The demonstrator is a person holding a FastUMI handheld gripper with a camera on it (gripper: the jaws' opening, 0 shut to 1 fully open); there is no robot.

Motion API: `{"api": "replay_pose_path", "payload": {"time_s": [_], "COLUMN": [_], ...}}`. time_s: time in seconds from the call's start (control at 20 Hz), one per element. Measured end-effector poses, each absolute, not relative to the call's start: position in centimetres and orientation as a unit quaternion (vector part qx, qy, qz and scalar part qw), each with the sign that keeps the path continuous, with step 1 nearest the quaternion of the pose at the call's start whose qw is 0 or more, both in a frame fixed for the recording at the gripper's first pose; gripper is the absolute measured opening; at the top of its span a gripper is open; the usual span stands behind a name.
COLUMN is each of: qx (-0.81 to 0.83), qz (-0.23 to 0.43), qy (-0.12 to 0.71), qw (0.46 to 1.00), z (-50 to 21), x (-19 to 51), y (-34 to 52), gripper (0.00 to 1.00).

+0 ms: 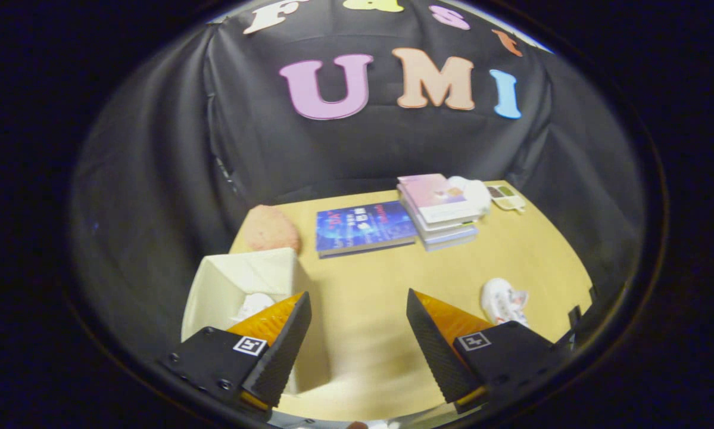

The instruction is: Open the storage box then place both shoes into the box .Put the left shoe in first, then the right shoe, with the right side of both shoes facing outward in a uniform manner.

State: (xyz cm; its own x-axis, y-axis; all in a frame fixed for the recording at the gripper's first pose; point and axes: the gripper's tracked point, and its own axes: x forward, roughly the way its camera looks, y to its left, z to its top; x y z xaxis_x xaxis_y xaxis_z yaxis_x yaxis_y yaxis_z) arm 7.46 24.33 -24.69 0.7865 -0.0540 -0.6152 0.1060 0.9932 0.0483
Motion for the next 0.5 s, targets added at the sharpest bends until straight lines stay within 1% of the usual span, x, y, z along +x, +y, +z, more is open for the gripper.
{"api": "replay_pose_path", "payload": {"time_s": [0.25,0.5], "qx": [0.027,0.018], "qz": [-0.114,-0.174], "qy": [0.361,0.402], "qw": [0.925,0.899], "z": [-28.2,-32.5], "x": [5.7,2.4], "y": [14.2,5.0], "gripper": [1.00,1.00]}}
